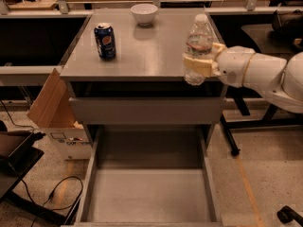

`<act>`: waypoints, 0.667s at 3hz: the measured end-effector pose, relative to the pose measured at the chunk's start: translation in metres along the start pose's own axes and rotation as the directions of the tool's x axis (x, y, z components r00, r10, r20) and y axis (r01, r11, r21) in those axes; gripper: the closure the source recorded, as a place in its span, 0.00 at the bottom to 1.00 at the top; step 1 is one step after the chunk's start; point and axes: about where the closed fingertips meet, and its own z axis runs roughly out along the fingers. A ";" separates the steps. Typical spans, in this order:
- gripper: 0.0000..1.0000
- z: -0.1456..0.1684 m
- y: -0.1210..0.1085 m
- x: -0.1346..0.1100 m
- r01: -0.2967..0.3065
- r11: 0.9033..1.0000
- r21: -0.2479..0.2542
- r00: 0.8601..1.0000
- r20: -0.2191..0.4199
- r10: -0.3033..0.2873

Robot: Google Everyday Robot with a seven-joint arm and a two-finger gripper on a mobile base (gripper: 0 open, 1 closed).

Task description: Place water bottle into middle drawer

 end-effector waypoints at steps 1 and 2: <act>1.00 -0.031 0.023 0.020 -0.001 0.999 -0.043 1.000 0.017 0.002; 1.00 -0.045 0.027 0.061 -0.037 0.997 -0.067 0.999 0.015 0.038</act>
Offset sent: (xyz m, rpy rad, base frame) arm -0.0541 -0.0556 -0.1164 0.0560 0.0802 0.0720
